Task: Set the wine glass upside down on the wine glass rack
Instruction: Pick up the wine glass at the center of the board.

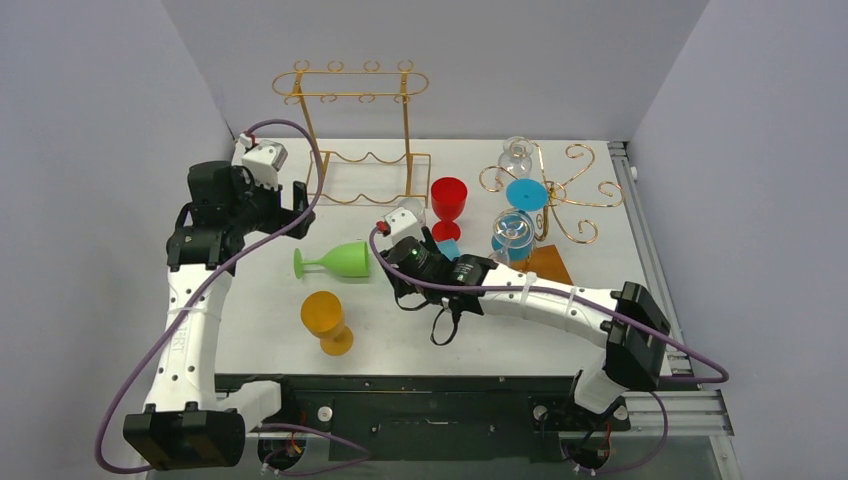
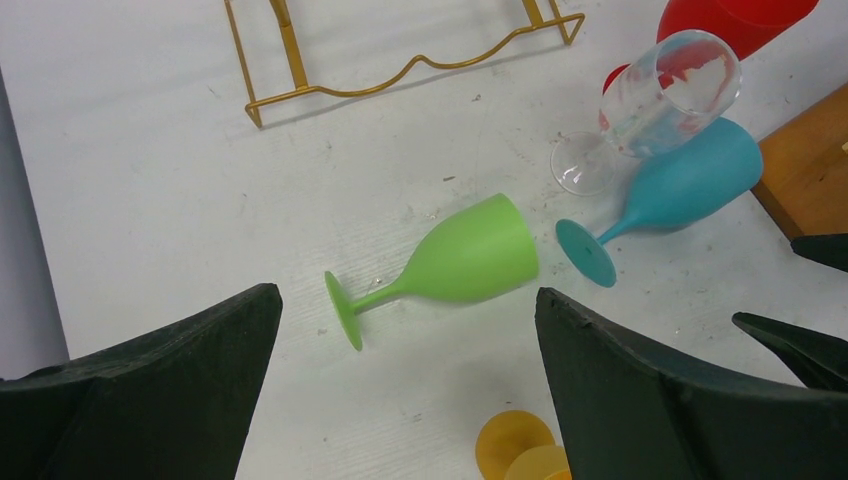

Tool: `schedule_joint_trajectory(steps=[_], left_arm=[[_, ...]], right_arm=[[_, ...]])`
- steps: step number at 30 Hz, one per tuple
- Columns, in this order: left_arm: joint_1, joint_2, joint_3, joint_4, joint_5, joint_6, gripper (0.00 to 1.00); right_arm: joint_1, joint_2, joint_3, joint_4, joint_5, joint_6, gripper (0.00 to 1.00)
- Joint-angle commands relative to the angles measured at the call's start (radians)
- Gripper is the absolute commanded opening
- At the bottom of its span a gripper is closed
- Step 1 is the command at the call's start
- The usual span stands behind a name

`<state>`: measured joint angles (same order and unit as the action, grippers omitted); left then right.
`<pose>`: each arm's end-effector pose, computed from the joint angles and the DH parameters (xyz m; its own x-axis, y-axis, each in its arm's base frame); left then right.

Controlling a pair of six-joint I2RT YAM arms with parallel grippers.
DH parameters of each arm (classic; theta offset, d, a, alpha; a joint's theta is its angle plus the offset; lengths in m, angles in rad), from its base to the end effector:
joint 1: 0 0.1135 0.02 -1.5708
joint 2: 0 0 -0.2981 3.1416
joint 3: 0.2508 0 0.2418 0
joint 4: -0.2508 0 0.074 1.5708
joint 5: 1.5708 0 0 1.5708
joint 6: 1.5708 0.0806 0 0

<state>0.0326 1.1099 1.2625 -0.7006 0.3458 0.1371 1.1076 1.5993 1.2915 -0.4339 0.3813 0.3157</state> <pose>0.2385 -0.0196 0.3974 -0.4805 0.1130 -0.8697 0.3272 0.9431 -0.0583 0.1965 0.3262 0.2972 -0.5067 -0.3695 -0.7789 -0.5791 0.8152 -0.0100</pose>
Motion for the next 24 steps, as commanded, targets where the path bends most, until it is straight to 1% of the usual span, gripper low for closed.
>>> schedule_joint_trajectory(steps=[1,2,4,6,11,13,15,19,24], left_arm=[[0.006,0.022,0.04,-0.058,-0.017,0.035,0.99],[0.01,0.036,0.038,-0.076,-0.019,0.043,1.0],[0.016,0.061,0.029,-0.1,-0.04,0.06,0.94],[0.025,0.08,0.008,-0.104,-0.068,0.088,0.92],[0.086,0.102,-0.057,-0.093,-0.113,0.122,0.86],[0.111,0.105,-0.085,-0.097,-0.119,0.127,0.83],[0.122,0.106,-0.128,-0.087,-0.128,0.135,0.83],[0.124,0.131,-0.222,-0.023,-0.141,0.13,0.81],[0.122,0.212,-0.266,0.037,-0.123,0.098,0.68]], right_arm=[[0.006,-0.044,-0.003,0.075,0.027,0.038,0.56],[0.005,-0.028,0.012,0.067,0.028,0.035,0.56],[0.006,-0.008,0.029,0.066,0.03,0.035,0.56],[0.006,0.005,0.038,0.087,0.025,0.035,0.56],[0.01,0.04,0.085,0.095,0.02,0.031,0.56],[0.011,0.029,0.074,0.107,0.022,0.03,0.55],[0.011,0.009,0.053,0.121,0.029,0.027,0.55],[0.012,-0.046,0.004,0.161,0.044,0.038,0.52],[0.025,-0.1,-0.046,0.202,0.053,0.044,0.45]])
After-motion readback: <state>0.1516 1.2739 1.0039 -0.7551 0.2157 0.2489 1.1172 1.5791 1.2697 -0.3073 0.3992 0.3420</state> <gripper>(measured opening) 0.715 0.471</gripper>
